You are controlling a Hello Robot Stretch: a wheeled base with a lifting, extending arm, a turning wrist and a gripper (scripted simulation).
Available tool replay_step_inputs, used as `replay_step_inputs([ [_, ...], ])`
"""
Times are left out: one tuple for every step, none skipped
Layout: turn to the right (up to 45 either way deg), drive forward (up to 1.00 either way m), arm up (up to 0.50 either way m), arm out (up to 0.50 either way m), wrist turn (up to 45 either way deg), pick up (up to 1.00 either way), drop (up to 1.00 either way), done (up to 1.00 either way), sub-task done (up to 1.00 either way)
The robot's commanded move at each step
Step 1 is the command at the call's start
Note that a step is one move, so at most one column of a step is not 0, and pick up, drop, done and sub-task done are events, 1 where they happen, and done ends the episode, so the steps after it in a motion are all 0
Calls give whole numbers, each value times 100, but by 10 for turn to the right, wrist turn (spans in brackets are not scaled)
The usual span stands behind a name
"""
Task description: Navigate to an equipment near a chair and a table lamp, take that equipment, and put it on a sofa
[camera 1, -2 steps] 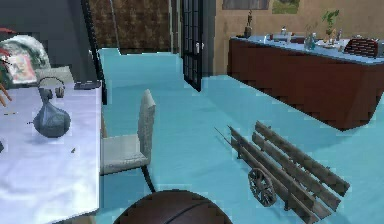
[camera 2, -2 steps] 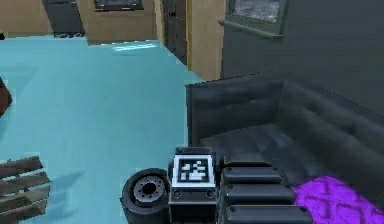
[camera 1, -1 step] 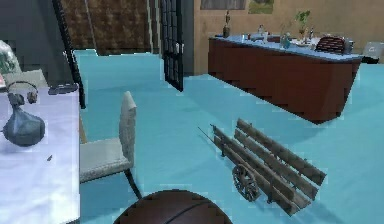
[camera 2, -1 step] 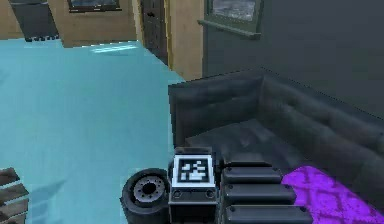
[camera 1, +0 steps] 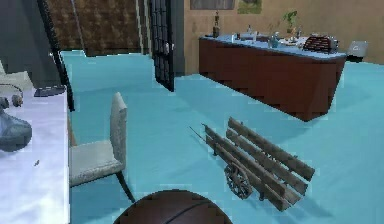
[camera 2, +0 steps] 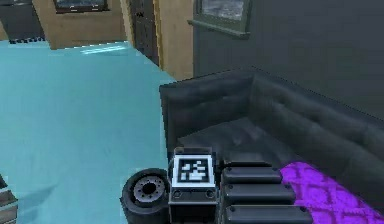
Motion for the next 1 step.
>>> replay_step_inputs([
  [-450, 0, 0, 0, 0, 0, 0, 0, 0],
])
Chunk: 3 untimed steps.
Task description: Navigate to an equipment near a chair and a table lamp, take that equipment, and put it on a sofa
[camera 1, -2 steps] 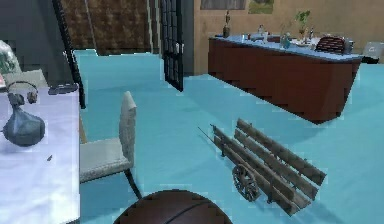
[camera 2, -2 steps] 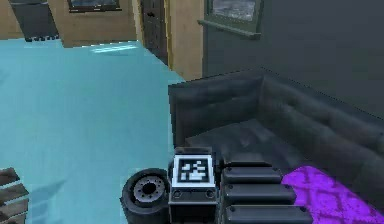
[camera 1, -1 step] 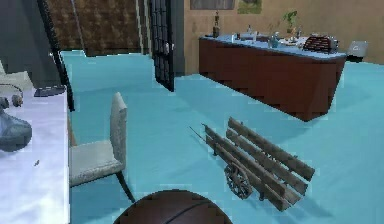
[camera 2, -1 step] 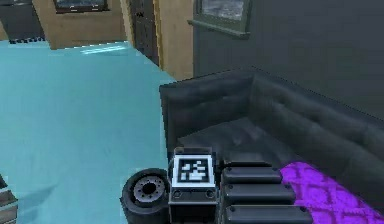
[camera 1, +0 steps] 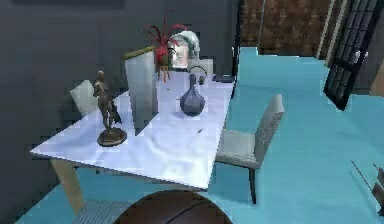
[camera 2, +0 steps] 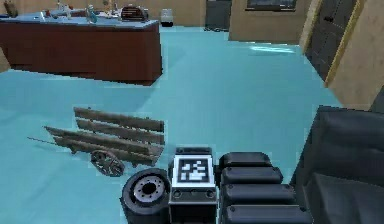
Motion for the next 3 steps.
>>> replay_step_inputs([
  [-450, 0, 0, 0, 0, 0, 0, 0, 0],
  [-450, 0, 0, 0, 0, 0, 0, 0, 0],
  [-120, 0, 0, 0, 0, 0, 0, 0, 0],
])
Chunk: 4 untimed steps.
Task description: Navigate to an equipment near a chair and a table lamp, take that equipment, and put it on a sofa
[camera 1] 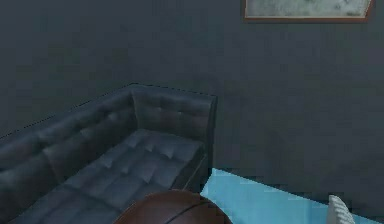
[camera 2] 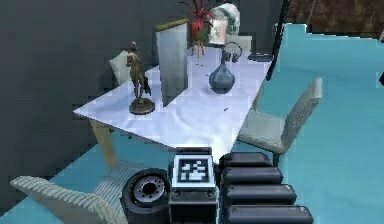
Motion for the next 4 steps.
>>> replay_step_inputs([
  [450, 0, 0, 0, 0, 0, 0, 0, 0],
  [450, 0, 0, 0, 0, 0, 0, 0, 0],
  [450, 0, 0, 0, 0, 0, 0, 0, 0],
  [120, 0, 0, 0, 0, 0, 0, 0, 0],
])
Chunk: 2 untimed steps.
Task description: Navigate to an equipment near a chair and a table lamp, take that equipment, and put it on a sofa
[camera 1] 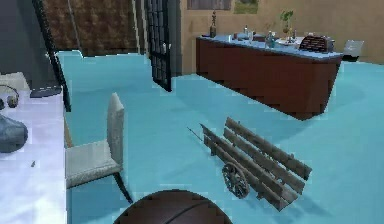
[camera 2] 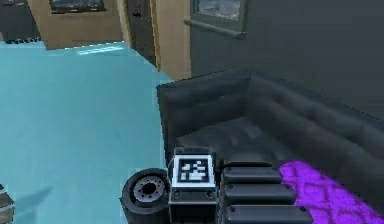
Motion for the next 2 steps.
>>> replay_step_inputs([
  [-450, 0, 0, 0, 0, 0, 0, 0, 0],
  [-450, 0, 0, 0, 0, 0, 0, 0, 0],
])
